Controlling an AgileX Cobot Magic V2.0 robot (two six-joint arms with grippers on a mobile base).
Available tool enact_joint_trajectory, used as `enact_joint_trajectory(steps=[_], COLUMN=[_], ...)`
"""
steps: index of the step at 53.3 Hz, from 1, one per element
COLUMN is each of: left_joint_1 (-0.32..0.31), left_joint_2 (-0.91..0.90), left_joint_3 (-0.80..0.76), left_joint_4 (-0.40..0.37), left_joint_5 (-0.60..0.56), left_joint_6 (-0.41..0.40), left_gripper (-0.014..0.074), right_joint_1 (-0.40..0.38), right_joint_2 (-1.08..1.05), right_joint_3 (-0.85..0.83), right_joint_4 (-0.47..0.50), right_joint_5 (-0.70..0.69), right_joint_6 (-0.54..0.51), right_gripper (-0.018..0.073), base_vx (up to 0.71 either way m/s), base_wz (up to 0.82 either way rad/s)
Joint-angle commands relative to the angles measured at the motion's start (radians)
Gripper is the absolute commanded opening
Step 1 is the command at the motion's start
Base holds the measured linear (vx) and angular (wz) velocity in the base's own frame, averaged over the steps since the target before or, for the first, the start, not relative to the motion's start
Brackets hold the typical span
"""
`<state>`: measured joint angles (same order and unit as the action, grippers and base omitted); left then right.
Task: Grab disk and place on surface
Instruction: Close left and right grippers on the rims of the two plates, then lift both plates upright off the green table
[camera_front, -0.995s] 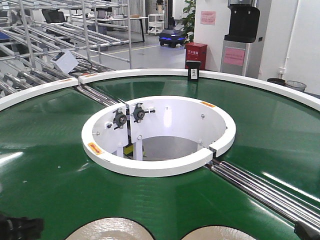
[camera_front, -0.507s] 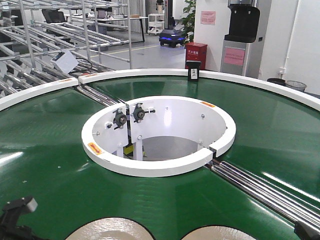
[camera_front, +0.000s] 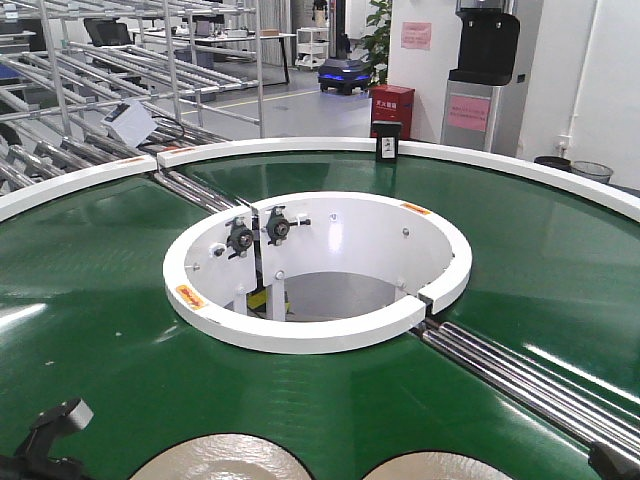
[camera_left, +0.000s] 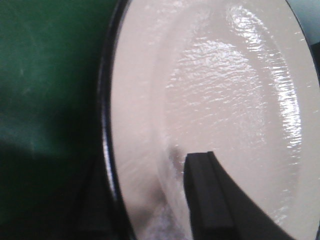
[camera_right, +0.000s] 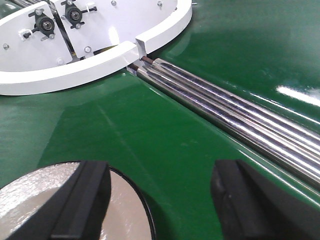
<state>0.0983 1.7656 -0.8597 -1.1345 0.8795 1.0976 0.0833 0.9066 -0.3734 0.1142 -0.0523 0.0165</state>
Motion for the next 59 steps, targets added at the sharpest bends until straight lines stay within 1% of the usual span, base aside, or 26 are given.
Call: enact_joint_trajectory(steps=[1, 4, 7, 15, 16, 20, 23, 25, 28, 30, 33, 36, 37, 38, 39, 41, 43, 46, 47, 51, 54, 59], left_joint_1=[-0.002, -0.002, -0.002, -0.002, -0.002, -0.001, 0.002, 0.007, 0.025, 0.044, 0.073, 0.099, 0.108, 0.116, 0.121, 0.131, 0.137, 0.139, 0.139, 0.139, 0.139, 0.139], left_joint_2=[-0.035, -0.035, -0.035, -0.037, -0.037, -0.037, -0.039, -0.04, -0.04, -0.04, -0.04, -0.04, -0.04, -0.04, -0.04, -0.04, -0.04, -0.04, -0.04, -0.041, -0.043, -0.064], left_joint_3=[-0.025, -0.025, -0.025, -0.025, -0.025, -0.025, -0.025, -0.025, -0.025, -0.025, -0.025, -0.025, -0.025, -0.025, -0.025, -0.025, -0.025, -0.025, -0.025, -0.025, -0.025, -0.025], left_joint_4=[-0.089, -0.106, -0.112, -0.137, -0.14, -0.163, -0.184, -0.198, -0.234, -0.258, -0.296, -0.35, -0.366, -0.398, -0.406, -0.453, -0.494, -0.532, -0.544, -0.563, -0.563, -0.563], left_joint_5=[0.067, 0.075, 0.091, 0.137, 0.139, 0.141, 0.139, 0.139, 0.146, 0.158, 0.183, 0.207, 0.219, 0.236, 0.241, 0.264, 0.287, 0.302, 0.306, 0.32, 0.324, 0.315], left_joint_6=[0.005, 0.005, 0.005, 0.005, 0.005, -0.004, -0.015, -0.017, -0.029, -0.045, -0.067, -0.074, -0.075, -0.075, -0.075, -0.075, -0.075, -0.075, -0.075, -0.075, -0.08, -0.089], left_gripper=[0.0306, 0.0243, 0.0174, -0.001, -0.0011, -0.001, -0.001, -0.0009, -0.0008, -0.0008, -0.0007, -0.0006, -0.0006, -0.0006, -0.0005, -0.0005, -0.0004, -0.0002, -0.0001, -0.0001, -0.0001, -0.0001], right_joint_1=[-0.004, -0.004, -0.004, -0.005, -0.005, -0.011, -0.04, -0.069, -0.134, -0.196, -0.284, -0.366, -0.384, -0.409, -0.425, -0.463, -0.483, -0.483, -0.482, -0.458, -0.437, -0.407], right_joint_2=[-0.004, -0.004, 0.0, 0.058, 0.073, 0.128, 0.175, 0.206, 0.255, 0.291, 0.335, 0.379, 0.39, 0.406, 0.416, 0.446, 0.469, 0.501, 0.508, 0.54, 0.562, 0.601], right_joint_3=[-0.035, -0.041, -0.065, -0.223, -0.25, -0.34, -0.405, -0.442, -0.487, -0.506, -0.524, -0.524, -0.523, -0.522, -0.521, -0.52, -0.52, -0.52, -0.52, -0.51, -0.495, -0.463], right_joint_4=[0.013, 0.05, 0.077, 0.086, 0.086, 0.075, 0.079, 0.085, 0.101, 0.124, 0.182, 0.291, 0.318, 0.361, 0.39, 0.482, 0.554, 0.649, 0.68, 0.76, 0.777, 0.777], right_joint_5=[-0.076, -0.052, 0.028, 0.34, 0.398, 0.527, 0.602, 0.65, 0.71, 0.743, 0.773, 0.793, 0.799, 0.812, 0.824, 0.852, 0.883, 0.909, 0.91, 0.917, 0.908, 0.887], right_joint_6=[0.001, 0.001, -0.001, 0.02, 0.032, 0.072, 0.093, 0.098, 0.098, 0.084, 0.027, -0.067, -0.114, -0.147, -0.202, -0.298, -0.391, -0.519, -0.546, -0.667, -0.728, -0.769], right_gripper=[0.0495, 0.0494, 0.0494, 0.0494, 0.0494, 0.0494, 0.0494, 0.0494, 0.0494, 0.0494, 0.0494, 0.0494, 0.0494, 0.0494, 0.0494, 0.0494, 0.0494, 0.0494, 0.0494, 0.0494, 0.0494, 0.0494], base_vx=[0.0, 0.0, 0.0, 0.0, 0.0, 0.0, 0.0, 0.0, 0.0, 0.0, 0.0, 0.0, 0.0, 0.0, 0.0, 0.0, 0.0, 0.0, 0.0, 0.0, 0.0, 0.0], base_wz=[0.0, 0.0, 0.0, 0.0, 0.0, 0.0, 0.0, 0.0, 0.0, 0.0, 0.0, 0.0, 0.0, 0.0, 0.0, 0.0, 0.0, 0.0, 0.0, 0.0, 0.0, 0.0])
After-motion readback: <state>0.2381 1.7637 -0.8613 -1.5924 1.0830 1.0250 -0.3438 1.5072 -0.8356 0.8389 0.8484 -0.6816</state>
